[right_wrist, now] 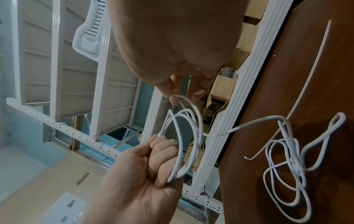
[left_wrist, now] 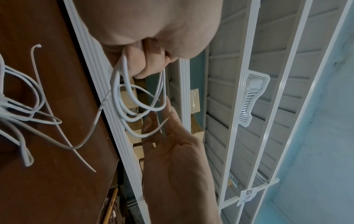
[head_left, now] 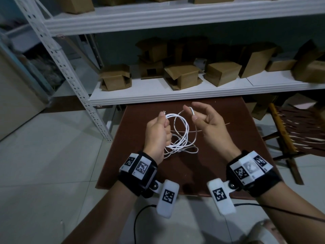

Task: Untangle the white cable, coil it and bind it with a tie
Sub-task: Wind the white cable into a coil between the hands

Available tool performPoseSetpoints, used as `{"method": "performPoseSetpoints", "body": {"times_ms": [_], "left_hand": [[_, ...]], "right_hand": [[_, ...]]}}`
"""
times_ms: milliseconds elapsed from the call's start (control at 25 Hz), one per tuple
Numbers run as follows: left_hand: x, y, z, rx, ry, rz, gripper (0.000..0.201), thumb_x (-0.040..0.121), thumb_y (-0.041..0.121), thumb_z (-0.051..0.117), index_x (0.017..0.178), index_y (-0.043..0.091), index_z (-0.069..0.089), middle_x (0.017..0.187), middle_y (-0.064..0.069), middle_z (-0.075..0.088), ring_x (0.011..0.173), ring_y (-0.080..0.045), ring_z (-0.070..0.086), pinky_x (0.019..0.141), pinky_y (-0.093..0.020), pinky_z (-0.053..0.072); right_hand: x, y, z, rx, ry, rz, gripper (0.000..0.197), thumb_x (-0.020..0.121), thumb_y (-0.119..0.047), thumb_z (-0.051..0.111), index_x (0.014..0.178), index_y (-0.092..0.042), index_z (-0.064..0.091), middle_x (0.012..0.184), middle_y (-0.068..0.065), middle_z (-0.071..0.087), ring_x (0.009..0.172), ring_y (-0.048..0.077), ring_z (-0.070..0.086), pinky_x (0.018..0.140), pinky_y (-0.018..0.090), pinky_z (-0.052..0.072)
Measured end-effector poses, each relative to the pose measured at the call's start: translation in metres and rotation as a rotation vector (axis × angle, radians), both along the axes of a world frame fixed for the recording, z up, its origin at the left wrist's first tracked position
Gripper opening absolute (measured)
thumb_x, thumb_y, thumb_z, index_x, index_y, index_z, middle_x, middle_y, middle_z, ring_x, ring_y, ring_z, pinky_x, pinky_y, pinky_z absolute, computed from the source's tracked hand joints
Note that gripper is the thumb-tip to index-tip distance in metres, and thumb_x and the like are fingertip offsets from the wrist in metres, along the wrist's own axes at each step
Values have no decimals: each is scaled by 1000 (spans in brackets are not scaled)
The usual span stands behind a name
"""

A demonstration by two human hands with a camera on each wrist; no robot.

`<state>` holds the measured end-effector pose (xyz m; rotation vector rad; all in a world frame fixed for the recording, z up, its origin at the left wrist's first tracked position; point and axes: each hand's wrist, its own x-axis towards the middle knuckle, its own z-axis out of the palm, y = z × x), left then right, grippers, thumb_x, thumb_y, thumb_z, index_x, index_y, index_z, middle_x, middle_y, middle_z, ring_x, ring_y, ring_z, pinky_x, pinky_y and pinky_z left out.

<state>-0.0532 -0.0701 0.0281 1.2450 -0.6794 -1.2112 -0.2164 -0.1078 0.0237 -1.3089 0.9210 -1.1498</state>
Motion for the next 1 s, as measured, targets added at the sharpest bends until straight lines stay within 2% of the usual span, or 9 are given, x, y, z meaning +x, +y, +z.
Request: {"method": "performPoseSetpoints", "body": {"times_ms": [120,200,320,480,600,680,760,880,1000], "left_hand": [[-2,1,-1,1,-1,-59,46,112,34,40,69,21,39,50,8,27,35,-5,19,35,-15,14],[-4,2,-1,-2,7,-120,45,112,34,39,69,21,38,52,6,25,36,-5,17,35,-15,13],[-5,4,0,3,12,-170,45,112,33,40,69,21,39,52,6,26,36,-4,17,35,-15,13],[-3,4,2,10,8,-205,46,113,33,39,69,20,39,51,7,26,36,-3,16,35,-15,12],[1,4,2,0,-1,-188,46,112,34,39,69,20,39,52,5,26,36,-4,17,36,-16,11],[1,2,1,-5,14,-151,46,112,35,39,69,20,39,52,5,26,34,-4,18,35,-15,12],[-1,1,0,-10,37,-122,47,112,36,38,68,19,39,50,5,27,33,-4,19,34,-15,12],[-1,2,0,-26,40,-98,47,112,34,39,68,19,40,50,5,28,34,-4,19,34,-15,13],[1,1,2,-55,10,-95,44,112,33,40,71,18,42,54,4,26,37,-5,19,35,-16,15]], "right_hand": [[4,1,0,34,-16,41,40,105,-4,56,144,-11,52,130,-2,74,121,13,69,99,32,54],[6,3,-2,25,5,62,47,100,-6,66,145,-13,52,132,-3,73,118,14,70,95,37,54],[5,5,-4,26,-2,112,64,89,8,74,146,-11,51,136,0,71,125,22,68,97,45,59],[4,4,-4,95,-91,197,67,86,22,67,146,-3,49,142,4,67,116,35,72,87,39,63],[3,3,-4,111,-94,242,69,86,25,63,148,0,46,142,7,66,113,40,73,96,42,58],[5,3,-4,108,-65,253,71,85,26,63,148,-2,45,142,7,67,115,38,72,100,45,55],[7,4,-6,107,-54,258,74,84,30,60,149,-3,44,142,7,67,116,34,73,100,43,56],[8,7,-4,112,-72,291,77,83,36,51,149,-2,43,144,7,65,110,33,75,87,38,63],[5,10,7,89,-74,328,75,83,38,44,148,1,43,147,12,61,81,18,79,62,24,61]]}}
